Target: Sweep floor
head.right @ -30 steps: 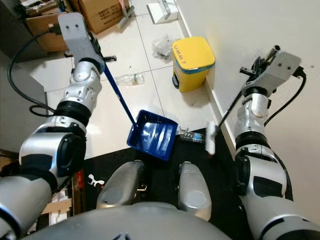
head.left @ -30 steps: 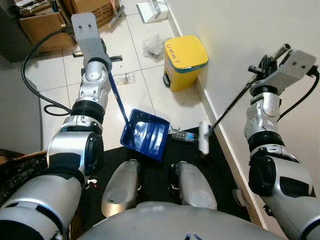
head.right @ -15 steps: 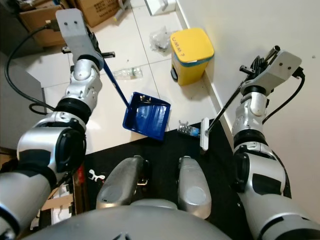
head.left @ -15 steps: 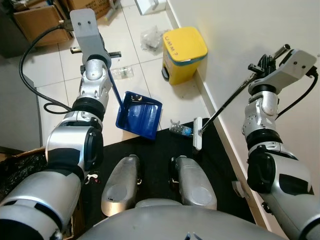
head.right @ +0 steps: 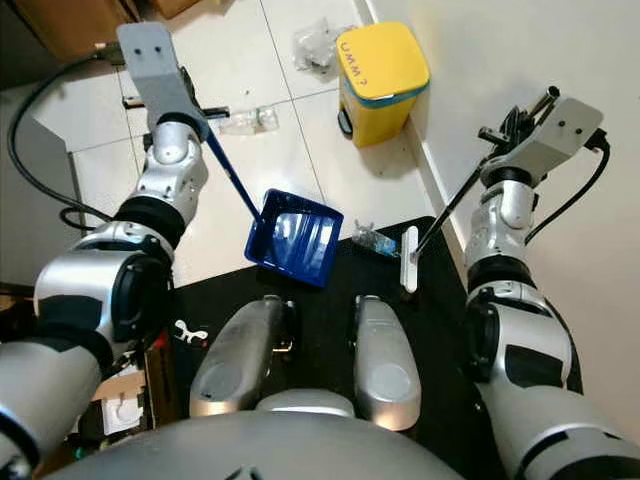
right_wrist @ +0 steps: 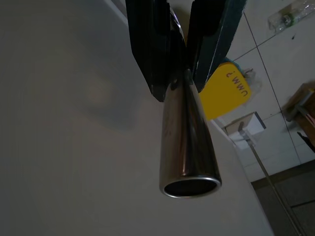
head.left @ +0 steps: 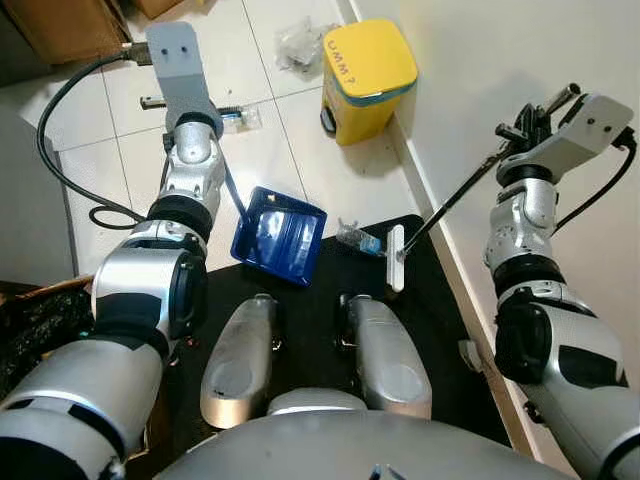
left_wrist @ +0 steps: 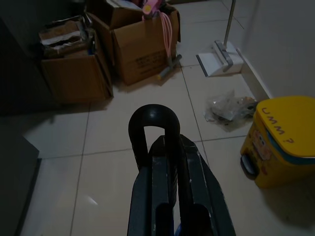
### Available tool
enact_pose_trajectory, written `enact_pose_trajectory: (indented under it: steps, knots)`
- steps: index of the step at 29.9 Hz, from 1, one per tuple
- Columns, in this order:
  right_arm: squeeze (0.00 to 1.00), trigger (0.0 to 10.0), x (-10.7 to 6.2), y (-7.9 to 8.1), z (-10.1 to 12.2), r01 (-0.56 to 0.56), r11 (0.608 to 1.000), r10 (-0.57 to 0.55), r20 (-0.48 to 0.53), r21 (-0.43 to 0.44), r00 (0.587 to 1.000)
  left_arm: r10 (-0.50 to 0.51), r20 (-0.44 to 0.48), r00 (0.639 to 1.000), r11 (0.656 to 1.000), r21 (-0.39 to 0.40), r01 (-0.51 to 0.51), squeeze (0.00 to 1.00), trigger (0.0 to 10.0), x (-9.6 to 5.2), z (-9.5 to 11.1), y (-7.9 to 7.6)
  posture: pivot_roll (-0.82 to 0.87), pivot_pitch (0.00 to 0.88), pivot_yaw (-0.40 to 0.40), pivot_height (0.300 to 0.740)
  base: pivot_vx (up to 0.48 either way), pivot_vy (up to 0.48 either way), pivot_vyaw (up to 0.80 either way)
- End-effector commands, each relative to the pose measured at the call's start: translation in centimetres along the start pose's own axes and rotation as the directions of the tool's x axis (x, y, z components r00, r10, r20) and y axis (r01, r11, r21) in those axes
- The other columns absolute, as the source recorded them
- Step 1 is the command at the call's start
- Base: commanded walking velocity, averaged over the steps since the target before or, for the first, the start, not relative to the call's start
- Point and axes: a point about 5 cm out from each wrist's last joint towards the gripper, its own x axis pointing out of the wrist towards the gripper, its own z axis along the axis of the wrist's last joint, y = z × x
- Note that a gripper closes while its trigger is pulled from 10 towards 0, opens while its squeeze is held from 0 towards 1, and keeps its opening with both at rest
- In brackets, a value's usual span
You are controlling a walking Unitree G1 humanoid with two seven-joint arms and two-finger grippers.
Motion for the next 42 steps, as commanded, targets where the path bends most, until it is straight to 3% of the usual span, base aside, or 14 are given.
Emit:
enact_pose_trajectory:
  steps: [1, 9, 18, 25, 31, 42]
  knots:
    - [0.00, 10.0, 0.4, -0.4, 1.0, -0.001, 1.000, 0.003, 0.043, -0.030, 0.999, -0.001, -0.039, 0.999, 0.999, 0.032, 0.002, 0.00, 10.0, -0.5, -1.3, -0.1, -0.01, 0.216, -0.037, 0.740, 0.000, 0.000, 0.00]
    - [0.00, 10.0, 1.1, -0.5, 2.1, -0.014, 0.998, 0.017, 0.064, -0.061, 0.998, 0.059, 0.033, 0.998, 0.997, -0.044, -0.057, 0.00, 10.0, -0.2, -0.2, 0.7, 0.00, 0.227, -0.049, 0.740, 0.000, 0.000, 0.00]
    - [0.00, 10.0, 1.4, 0.6, 1.7, -0.052, 0.997, 0.053, 0.025, -0.049, 0.998, 0.079, 0.052, 0.995, 0.995, -0.069, -0.076, 0.00, 10.0, 0.0, 0.5, 0.7, -0.01, 0.233, -0.056, 0.740, 0.000, 0.000, 0.00]
    - [0.00, 10.0, 1.4, 0.9, 1.2, -0.049, 0.998, 0.049, 0.003, -0.031, 0.999, 0.005, 0.099, 0.995, 0.999, -0.053, 0.000, 0.00, 10.0, -0.3, 1.1, -1.4, -0.01, 0.231, -0.046, 0.740, 0.000, 0.000, 0.00]
    - [0.00, 10.0, 1.3, 0.8, 1.1, -0.042, 0.999, 0.042, -0.003, -0.026, 0.999, -0.015, 0.139, 0.990, 0.998, -0.054, 0.023, 0.00, 10.0, -0.1, 2.1, -1.9, 0.00, 0.230, -0.039, 0.740, 0.000, 0.000, 0.00]
    - [0.00, 10.0, 1.6, 1.7, 1.1, -0.065, 0.998, 0.065, -0.018, -0.003, 0.998, -0.091, 0.078, 0.993, 0.994, -0.049, 0.095, 0.00, 10.0, -1.9, -0.3, -4.7, 0.01, 0.233, -0.044, 0.740, 0.000, 0.000, 0.00]
